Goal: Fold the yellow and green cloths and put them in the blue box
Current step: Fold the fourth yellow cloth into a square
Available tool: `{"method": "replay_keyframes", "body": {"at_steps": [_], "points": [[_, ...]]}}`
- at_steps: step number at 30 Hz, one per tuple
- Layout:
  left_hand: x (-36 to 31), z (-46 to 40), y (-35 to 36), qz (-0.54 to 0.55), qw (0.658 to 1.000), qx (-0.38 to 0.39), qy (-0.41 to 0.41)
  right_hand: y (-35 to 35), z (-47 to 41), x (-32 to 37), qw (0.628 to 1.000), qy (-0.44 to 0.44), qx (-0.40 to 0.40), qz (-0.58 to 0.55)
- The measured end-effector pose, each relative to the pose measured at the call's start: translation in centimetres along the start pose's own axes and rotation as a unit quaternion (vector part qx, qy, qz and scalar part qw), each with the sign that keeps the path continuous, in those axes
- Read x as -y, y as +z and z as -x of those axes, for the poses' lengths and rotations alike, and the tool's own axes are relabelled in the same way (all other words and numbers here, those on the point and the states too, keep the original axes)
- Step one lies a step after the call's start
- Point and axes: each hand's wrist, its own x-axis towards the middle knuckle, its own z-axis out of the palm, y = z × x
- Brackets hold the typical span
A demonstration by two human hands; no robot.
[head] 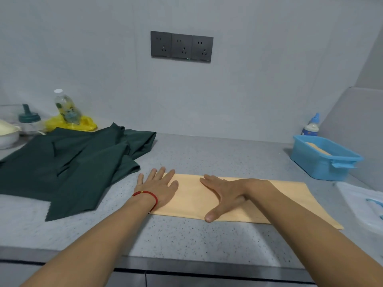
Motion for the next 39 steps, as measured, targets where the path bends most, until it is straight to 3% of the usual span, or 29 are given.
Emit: {"method": "replay_keyframes", "body": {"at_steps": [5, 13, 17, 22, 24, 27, 29, 31, 35, 37, 39], "points": [[1.8, -0.1, -4.6, 0.077, 0.997, -0.009, -0.013, 1.2, 0.8, 0.1, 1.0, -0.018, -0.005, -0.003], [4.2, 1.3, -7.8, 0.217, 0.969, 0.112, -0.019, 1.8, 1.3, 1.0, 0.998, -0.017, -0.033, -0.042], [3.9, 2.0, -10.0, 0.378, 0.922, 0.08, -0.016, 1.6, 0.7, 2.0, 0.999, -0.018, -0.036, -0.034], [-0.5, 3.0, -13.4, 0.436, 0.9, 0.023, 0.008, 2.0, 0.1, 3.0, 0.99, -0.06, -0.09, -0.087], [-3.4, 3.1, -14.2, 0.438, 0.899, 0.001, 0.013, 2.5, 0.9, 2.5, 0.961, -0.079, -0.163, -0.207], [-8.7, 2.7, -13.8, 0.436, 0.899, -0.028, 0.022, 3.1, 2.6, 0.8, 0.859, -0.077, -0.306, -0.402], [-12.1, 2.3, -12.3, 0.411, 0.91, -0.039, 0.029, 3.2, 3.7, -0.3, 0.796, -0.051, -0.321, -0.511], [-14.9, 2.3, -10.2, 0.372, 0.927, -0.037, 0.031, 3.4, 4.9, -1.2, 0.756, -0.011, -0.296, -0.584], [-16.8, 2.7, -5.9, 0.397, 0.917, -0.013, 0.034, 5.1, 6.6, -3.0, 0.727, 0.081, -0.271, -0.626], [-15.8, 2.8, -4.0, 0.325, 0.941, -0.066, 0.066, 6.2, 6.6, -3.4, 0.72, 0.096, -0.303, -0.617], [-14.8, 3.2, -2.2, 0.202, 0.966, -0.081, 0.143, 7.3, 6.5, -4.0, 0.752, 0.094, -0.332, -0.562]]}}
